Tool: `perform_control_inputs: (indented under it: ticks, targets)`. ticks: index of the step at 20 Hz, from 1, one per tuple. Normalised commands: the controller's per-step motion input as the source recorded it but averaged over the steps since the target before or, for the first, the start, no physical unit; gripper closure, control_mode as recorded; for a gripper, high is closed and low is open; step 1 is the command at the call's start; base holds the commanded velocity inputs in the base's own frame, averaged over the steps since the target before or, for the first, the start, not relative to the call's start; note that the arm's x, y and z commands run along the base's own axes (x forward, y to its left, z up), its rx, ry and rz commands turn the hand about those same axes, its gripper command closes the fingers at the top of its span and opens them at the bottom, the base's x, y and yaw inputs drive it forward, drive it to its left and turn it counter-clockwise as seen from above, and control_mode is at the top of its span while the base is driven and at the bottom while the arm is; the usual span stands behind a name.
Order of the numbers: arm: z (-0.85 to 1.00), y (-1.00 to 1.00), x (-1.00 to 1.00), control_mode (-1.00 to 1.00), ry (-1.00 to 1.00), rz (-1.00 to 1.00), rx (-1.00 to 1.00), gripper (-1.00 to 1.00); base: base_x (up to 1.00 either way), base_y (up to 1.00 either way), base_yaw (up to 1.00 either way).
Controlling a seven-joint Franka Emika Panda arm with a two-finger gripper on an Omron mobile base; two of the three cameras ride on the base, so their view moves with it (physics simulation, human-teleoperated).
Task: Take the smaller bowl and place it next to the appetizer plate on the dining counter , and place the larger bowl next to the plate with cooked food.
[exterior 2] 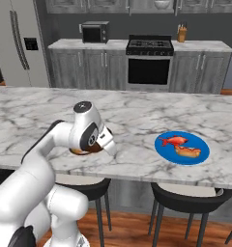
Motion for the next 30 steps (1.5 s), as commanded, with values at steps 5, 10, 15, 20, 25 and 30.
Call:
perform_control_inputs:
  ticks: [5,10,15,20,25,30]
  targets:
    - [-0.25,-0.11,0.28,-1.0,-0.02,0.0,0.0,1.0,0.0,0.0,0.0]
    - [-0.2,-0.19,0.28,-1.0,0.0,0.0,0.0,1.0,0.0,0.0,0.0]
    - [-0.21,-0.07,0.43,-1.0,0.0,0.0,0.0,1.0,0.0,0.0,0.0]
    - [-0.25,0.0,0.54,-1.0,0.0,-0.01,0.0,1.0,0.0,0.0,0.0]
    - [-0.32,-0.09,0.42,-1.0,0.0,0.0,0.0,1.0,0.0,0.0,0.0]
    - [-0.3,-0.09,0.34,-1.0,0.0,0.0,0.0,1.0,0.0,0.0,0.0]
